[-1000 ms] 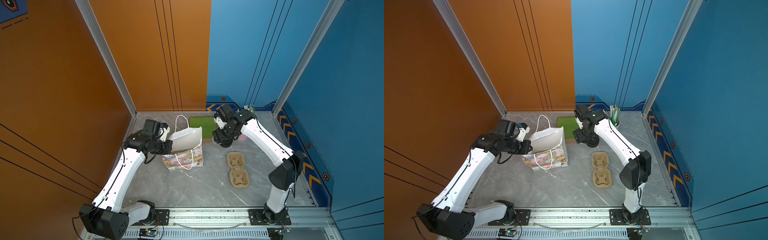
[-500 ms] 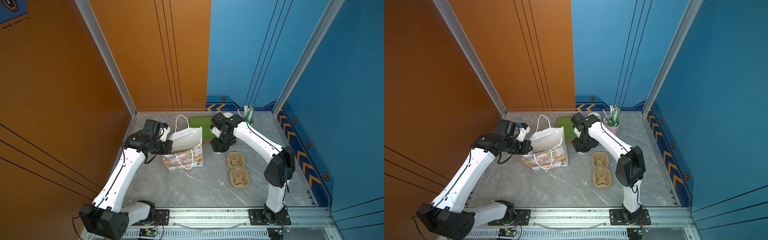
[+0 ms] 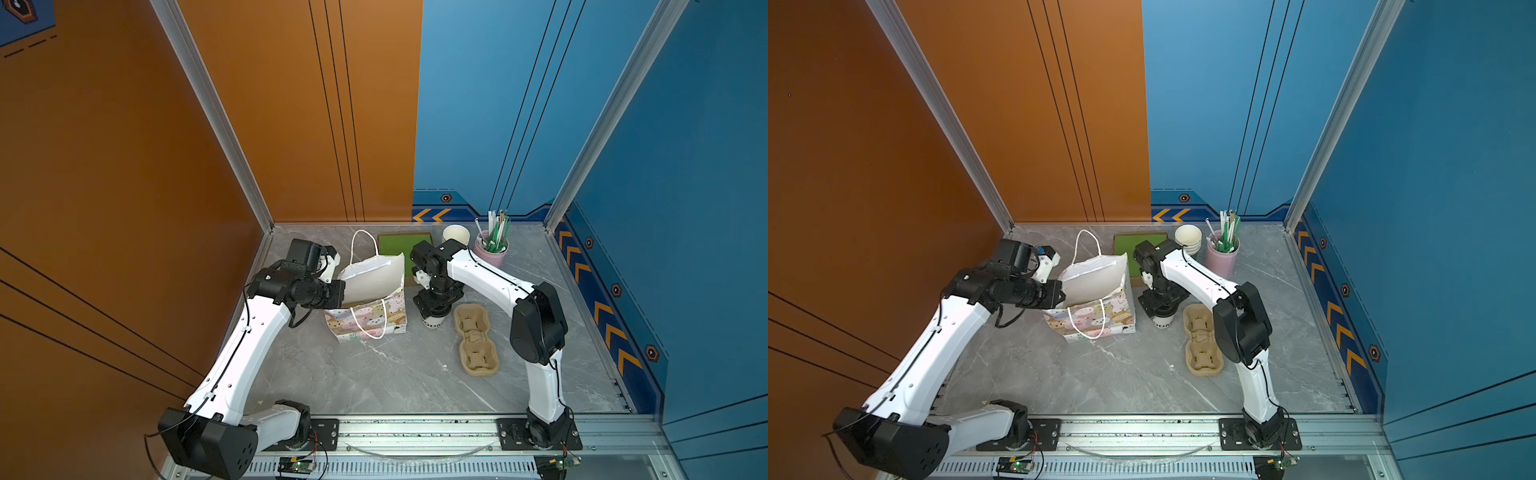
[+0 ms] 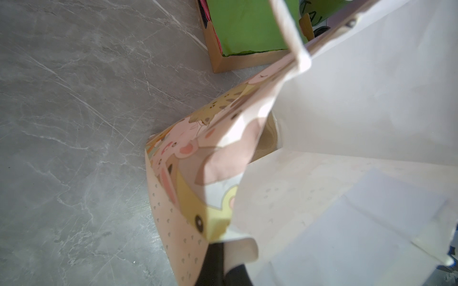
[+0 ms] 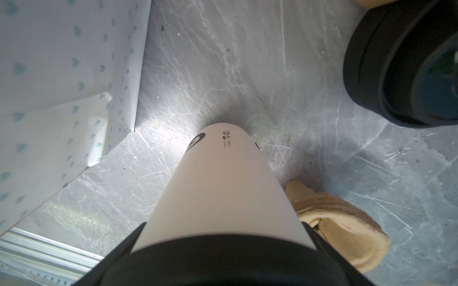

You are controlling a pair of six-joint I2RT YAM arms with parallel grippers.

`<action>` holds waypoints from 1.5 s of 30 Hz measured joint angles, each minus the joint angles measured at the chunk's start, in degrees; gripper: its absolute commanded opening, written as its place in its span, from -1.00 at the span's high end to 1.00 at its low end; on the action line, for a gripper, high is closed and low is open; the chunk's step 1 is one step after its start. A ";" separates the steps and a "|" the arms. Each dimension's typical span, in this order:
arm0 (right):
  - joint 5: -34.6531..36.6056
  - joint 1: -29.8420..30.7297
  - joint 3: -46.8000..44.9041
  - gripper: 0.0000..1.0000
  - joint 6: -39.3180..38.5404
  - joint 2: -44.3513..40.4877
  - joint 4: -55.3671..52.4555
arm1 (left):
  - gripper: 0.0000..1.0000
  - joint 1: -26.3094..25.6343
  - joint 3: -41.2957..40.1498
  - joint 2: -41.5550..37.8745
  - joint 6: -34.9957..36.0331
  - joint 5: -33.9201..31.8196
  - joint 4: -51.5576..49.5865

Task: Pack a coffee takeout order
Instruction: Place the coffee cup at the center of the table.

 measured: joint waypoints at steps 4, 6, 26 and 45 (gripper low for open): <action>0.02 0.00 0.00 -0.97 -0.26 0.00 -0.02 | 1.00 0.00 0.00 0.00 0.00 -0.02 -0.02; 0.07 0.04 0.00 -1.00 -0.44 0.00 0.00 | 1.00 0.00 0.00 0.00 0.00 -0.02 0.00; 0.50 0.15 -3.91 -0.99 -2.95 -3.58 6.34 | 1.00 0.52 0.00 -1.09 0.02 -1.33 0.15; -4.70 -1.90 -23.69 -0.99 -9.42 -18.25 28.39 | 1.00 3.67 -0.04 -3.28 0.00 -3.06 0.33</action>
